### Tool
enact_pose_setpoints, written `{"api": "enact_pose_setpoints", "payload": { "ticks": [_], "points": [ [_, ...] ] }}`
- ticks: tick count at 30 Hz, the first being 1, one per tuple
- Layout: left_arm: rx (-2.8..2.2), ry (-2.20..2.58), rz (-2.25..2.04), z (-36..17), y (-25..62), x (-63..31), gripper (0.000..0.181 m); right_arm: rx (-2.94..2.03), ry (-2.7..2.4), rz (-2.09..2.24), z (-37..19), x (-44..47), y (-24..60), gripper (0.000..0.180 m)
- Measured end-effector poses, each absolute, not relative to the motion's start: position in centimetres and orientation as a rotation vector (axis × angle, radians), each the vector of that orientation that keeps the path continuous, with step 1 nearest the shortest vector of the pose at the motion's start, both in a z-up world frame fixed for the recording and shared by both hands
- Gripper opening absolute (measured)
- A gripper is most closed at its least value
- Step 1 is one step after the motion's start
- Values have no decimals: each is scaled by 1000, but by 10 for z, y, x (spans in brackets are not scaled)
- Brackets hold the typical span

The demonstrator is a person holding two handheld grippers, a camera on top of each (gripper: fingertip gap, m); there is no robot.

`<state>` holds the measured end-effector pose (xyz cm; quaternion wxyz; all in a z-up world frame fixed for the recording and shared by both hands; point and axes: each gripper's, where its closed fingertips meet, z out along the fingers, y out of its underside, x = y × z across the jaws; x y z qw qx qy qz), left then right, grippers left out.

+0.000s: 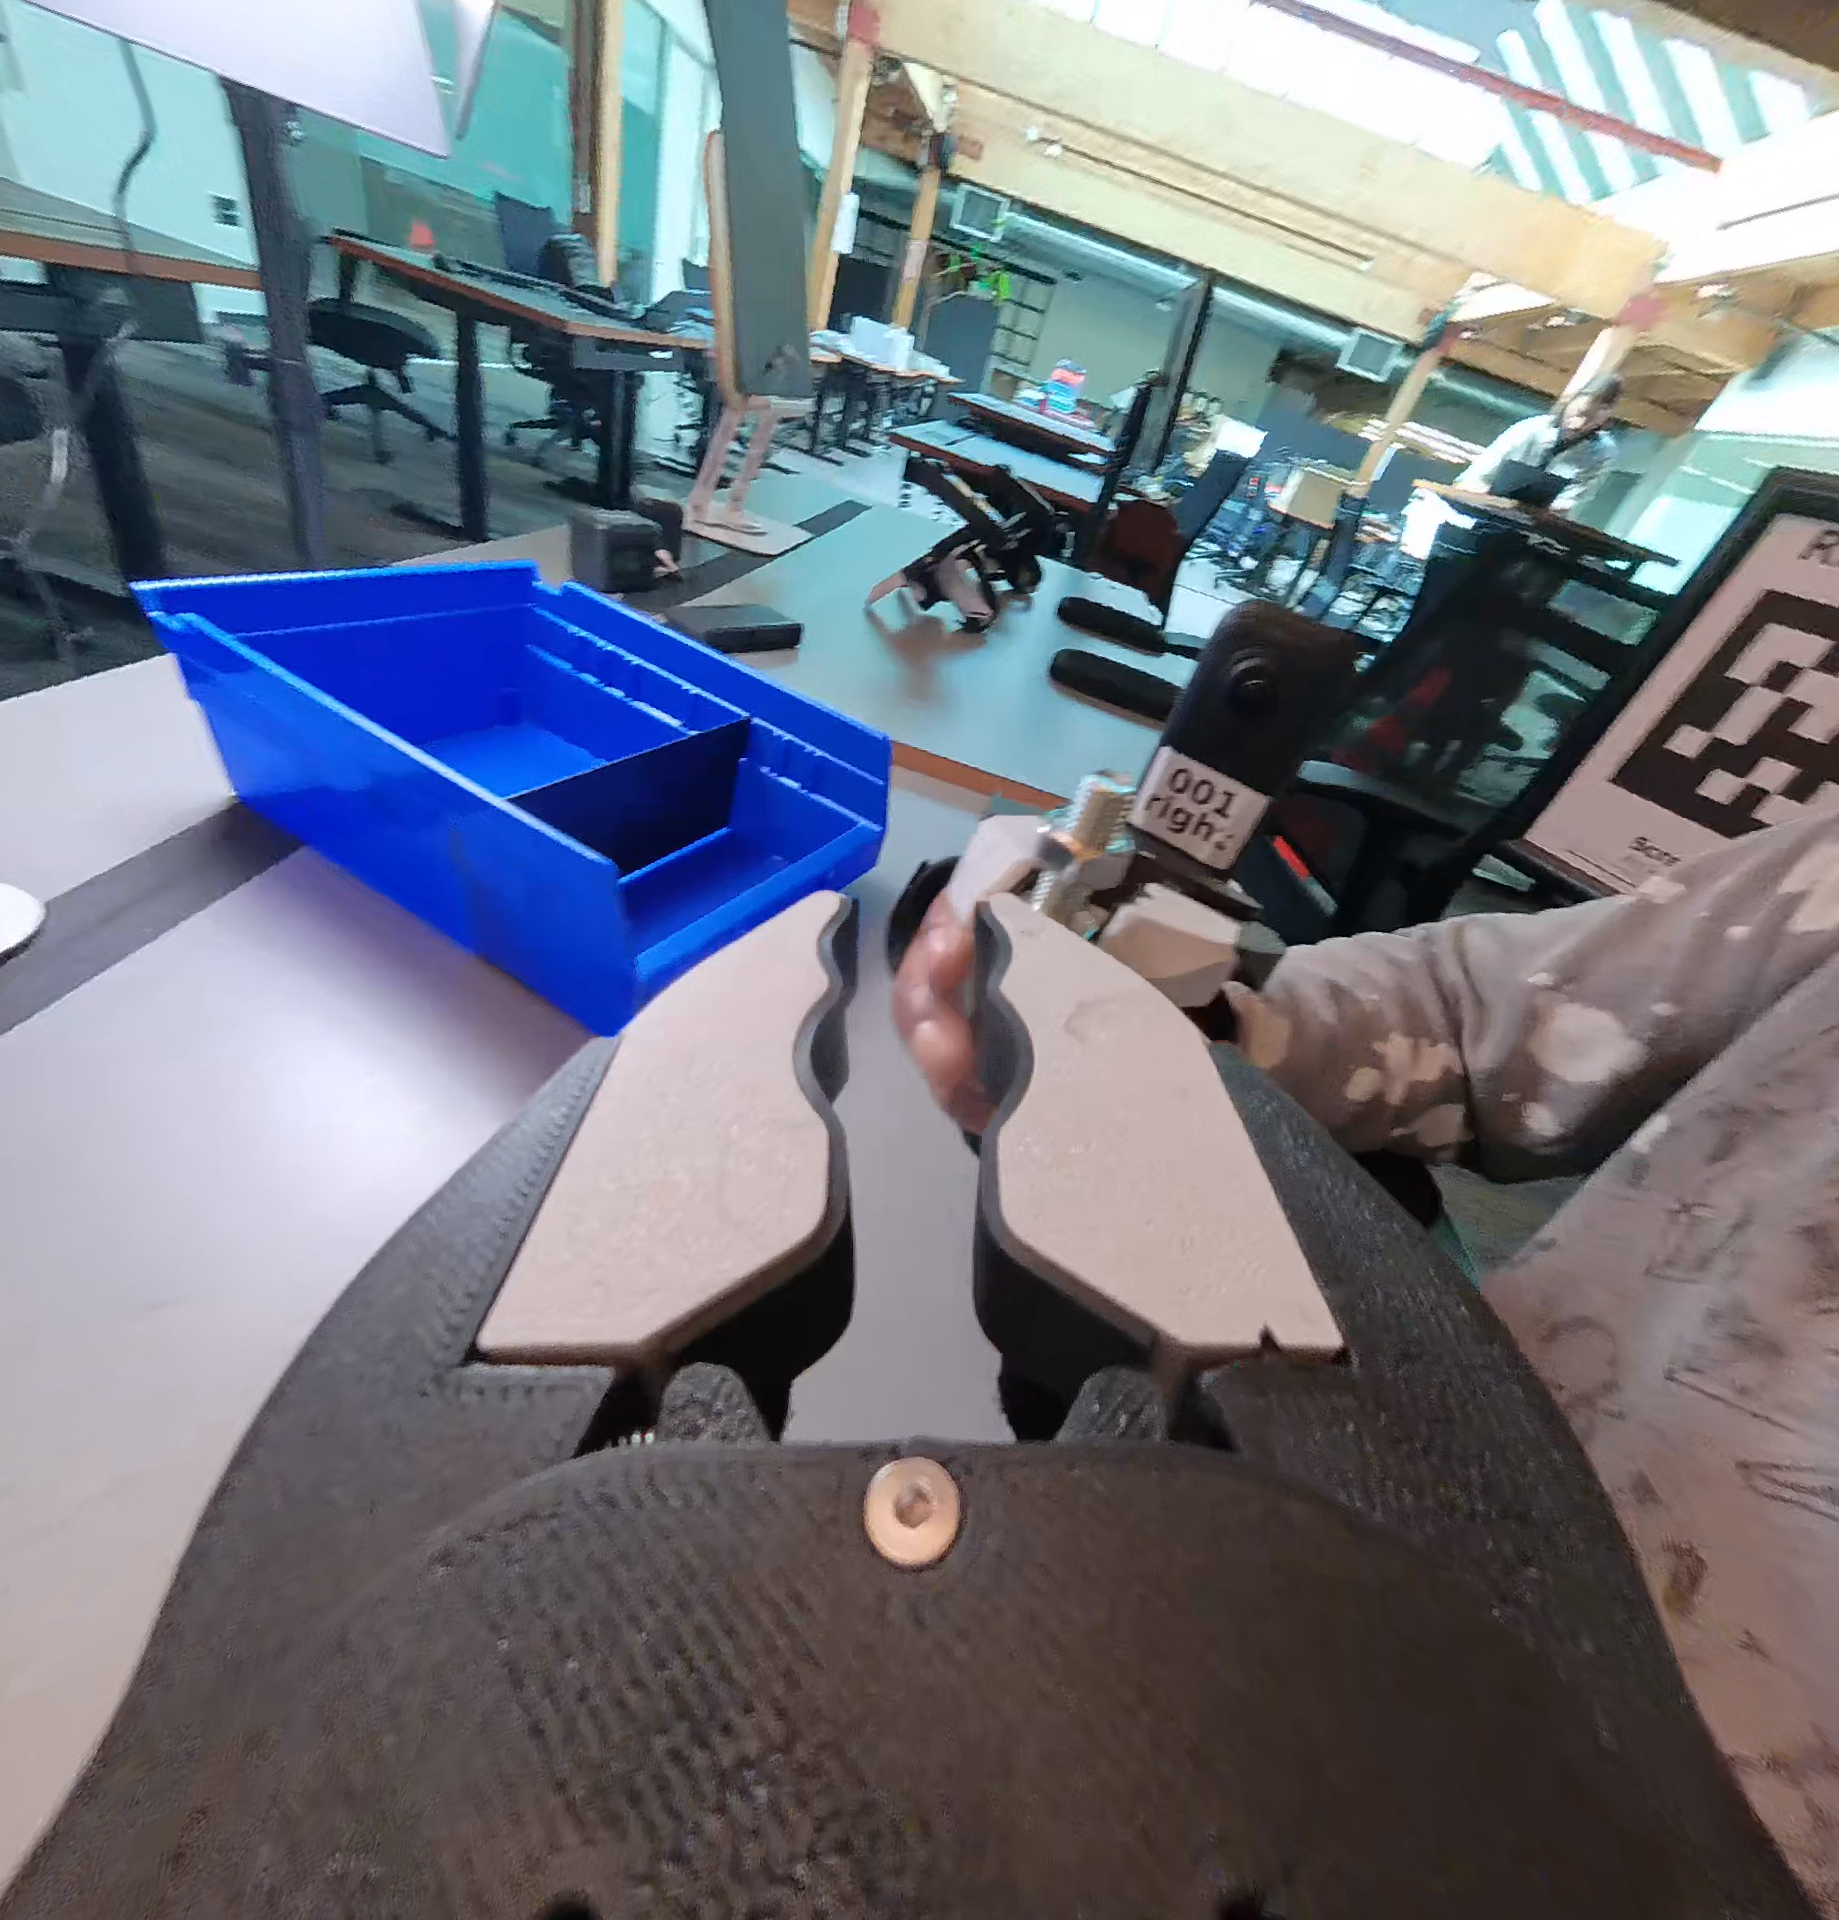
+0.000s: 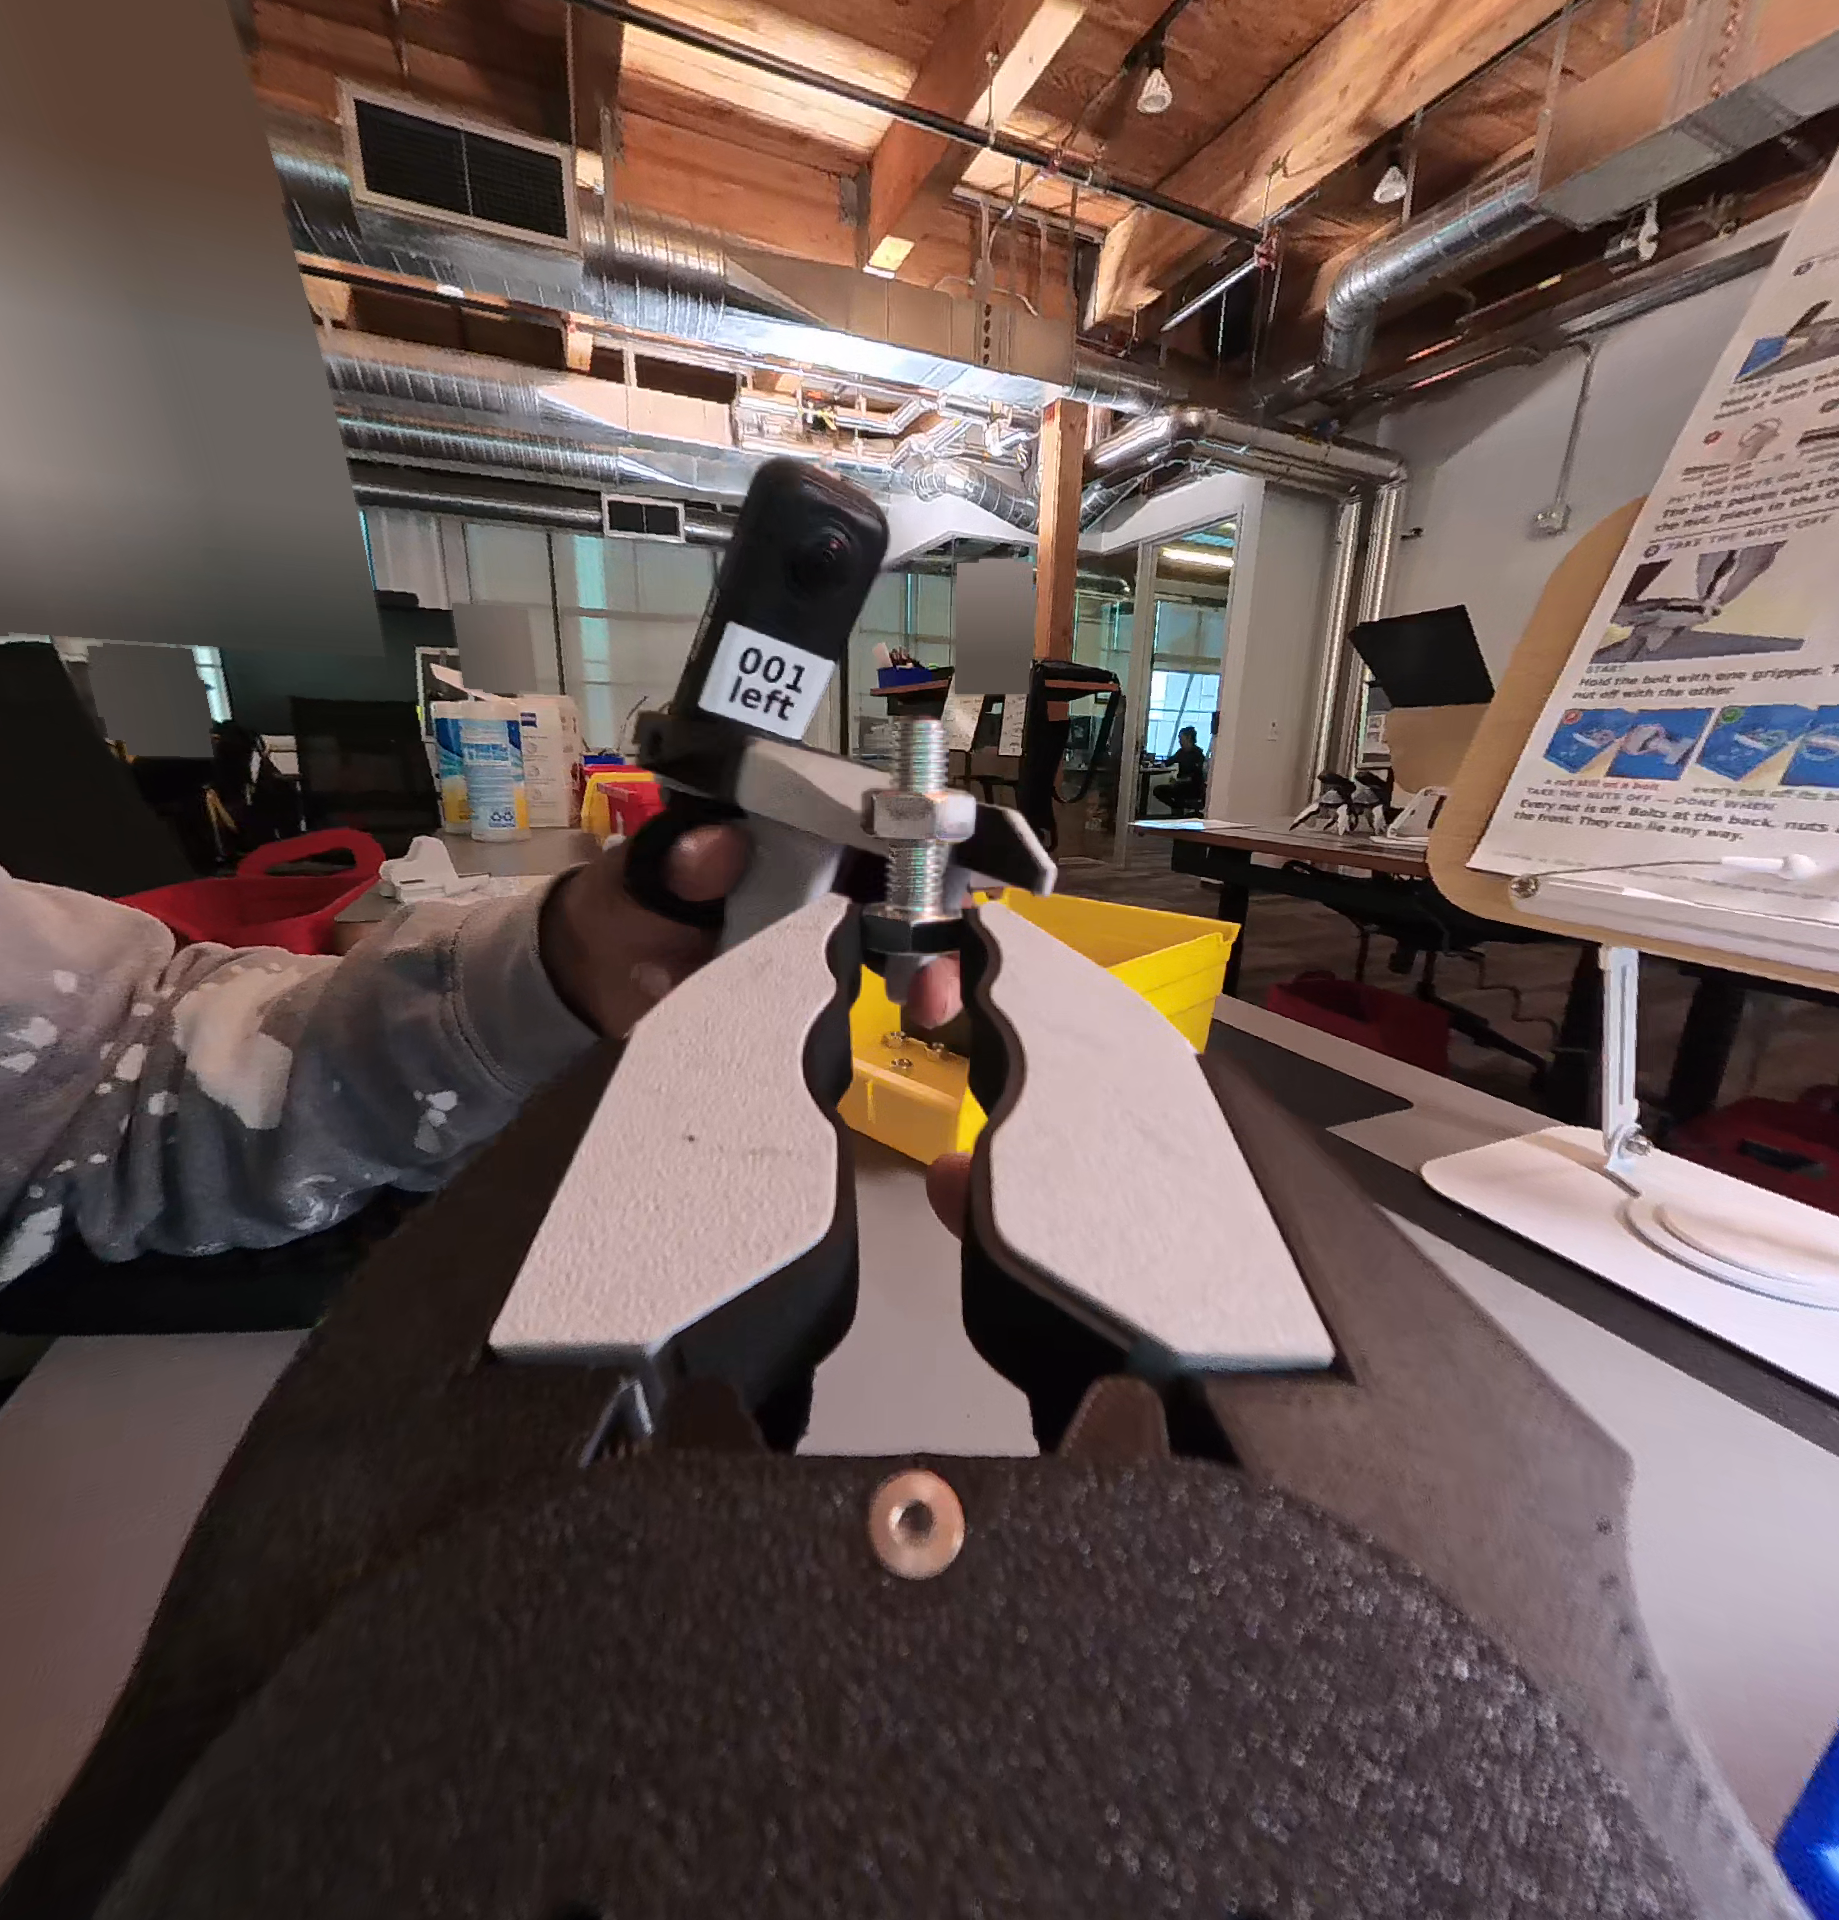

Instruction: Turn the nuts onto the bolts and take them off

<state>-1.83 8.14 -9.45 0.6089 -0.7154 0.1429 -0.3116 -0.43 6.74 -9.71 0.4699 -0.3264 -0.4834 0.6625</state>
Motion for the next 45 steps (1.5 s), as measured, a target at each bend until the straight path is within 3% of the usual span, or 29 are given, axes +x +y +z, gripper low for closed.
{"api": "enact_pose_setpoints", "payload": {
  "ticks": [3,6,7,8,9,17,19,20,21,22,30,33,34,42,45],
  "points": [
    [-1618,400,-784,-90,74,-3,33,-825,-1189,1606,-101,-8,70,18],
    [-1634,395,-781,-92,76,0,32,-826,-1195,1593,-102,-8,68,18],
    [-1641,374,-773,-92,77,-4,29,-837,-1185,1587,-102,-8,70,18],
    [-1671,318,-732,-95,82,-13,10,-812,-1185,1612,-100,-6,70,18],
    [-1683,294,-659,-98,86,-23,9,-807,-1180,1630,-98,-4,70,18],
    [-1651,396,-773,-94,76,0,33,-834,-1197,1578,-103,-9,70,18],
    [-1664,384,-754,-96,78,-2,31,-842,-1190,1571,-102,-9,70,18],
    [-1679,362,-749,-97,80,-6,25,-843,-1180,1576,-102,-8,73,18],
    [-1709,288,-668,-100,86,-20,4,-815,-1176,1611,-99,-5,72,18],
    [-1705,271,-604,-101,89,-30,5,-815,-1169,1620,-97,-4,72,18],
    [-1660,397,-784,-94,75,0,34,-837,-1199,1570,-103,-9,71,18],
    [-1689,374,-751,-98,79,-5,25,-849,-1185,1558,-103,-9,73,18],
    [-1724,316,-692,-102,84,-16,6,-827,-1183,1585,-100,-6,73,18],
    [-1667,392,-782,-96,76,-2,31,-854,-1198,1552,-104,-10,73,18],
    [-1698,389,-744,-102,79,-4,30,-866,-1202,1543,-105,-11,72,18]
  ]
}}
